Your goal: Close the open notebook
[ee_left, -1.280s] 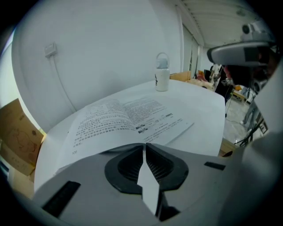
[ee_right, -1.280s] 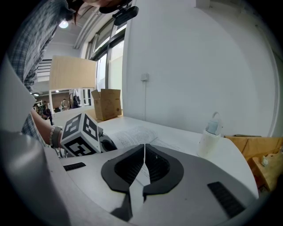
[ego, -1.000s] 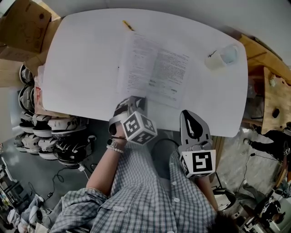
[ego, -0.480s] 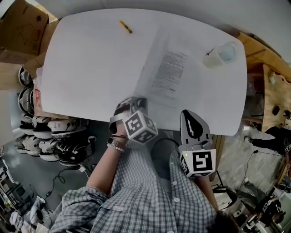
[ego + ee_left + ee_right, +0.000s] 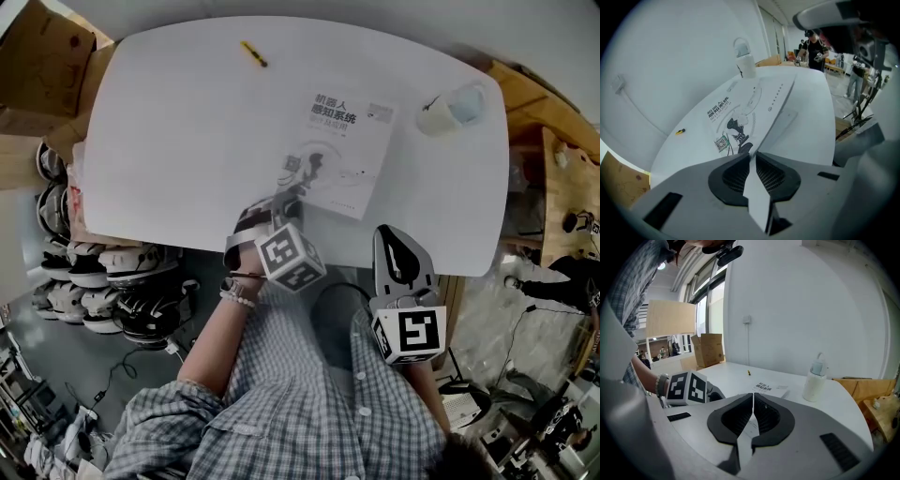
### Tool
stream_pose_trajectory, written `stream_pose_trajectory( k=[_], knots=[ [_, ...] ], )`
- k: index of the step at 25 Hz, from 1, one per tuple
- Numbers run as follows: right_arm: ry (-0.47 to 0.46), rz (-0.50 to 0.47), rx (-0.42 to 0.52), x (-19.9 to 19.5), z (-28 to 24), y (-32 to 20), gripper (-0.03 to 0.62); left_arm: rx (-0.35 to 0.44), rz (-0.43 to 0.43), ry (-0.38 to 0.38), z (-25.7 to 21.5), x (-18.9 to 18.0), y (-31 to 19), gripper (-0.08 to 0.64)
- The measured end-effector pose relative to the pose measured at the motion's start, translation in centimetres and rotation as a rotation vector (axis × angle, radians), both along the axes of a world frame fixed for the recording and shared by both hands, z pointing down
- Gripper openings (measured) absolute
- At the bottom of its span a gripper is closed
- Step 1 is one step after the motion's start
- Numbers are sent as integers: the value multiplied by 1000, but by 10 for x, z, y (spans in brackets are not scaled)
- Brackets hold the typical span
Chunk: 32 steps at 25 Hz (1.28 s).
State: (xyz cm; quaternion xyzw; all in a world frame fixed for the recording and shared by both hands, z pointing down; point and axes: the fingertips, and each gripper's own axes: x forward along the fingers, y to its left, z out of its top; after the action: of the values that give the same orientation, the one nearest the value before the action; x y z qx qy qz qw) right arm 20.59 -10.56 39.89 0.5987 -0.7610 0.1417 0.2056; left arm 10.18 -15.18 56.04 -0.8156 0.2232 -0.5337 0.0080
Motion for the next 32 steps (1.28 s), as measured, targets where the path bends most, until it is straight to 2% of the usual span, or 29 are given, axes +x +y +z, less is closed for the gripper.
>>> stream_pose_trajectory(
  k=[3,5,12,18,32],
  knots=[
    [-6,-2,-5,0,2,-2,23,-4,4,-14,7,-2,1,54],
    [-7,-5,-6,0,2,-4,23,-9,-19,6,7,-3,0,54],
    [-13,-13,-4,-2,3,-8,23,-82,-90,136,-9,-7,-5,54],
    [-9,-29,15,-7,-5,-16,23,-111,-194,263,-34,-16,-16,52],
    [14,-62,118,-12,-40,-49,23,11,-276,484,-116,-35,-51,9]
  ],
)
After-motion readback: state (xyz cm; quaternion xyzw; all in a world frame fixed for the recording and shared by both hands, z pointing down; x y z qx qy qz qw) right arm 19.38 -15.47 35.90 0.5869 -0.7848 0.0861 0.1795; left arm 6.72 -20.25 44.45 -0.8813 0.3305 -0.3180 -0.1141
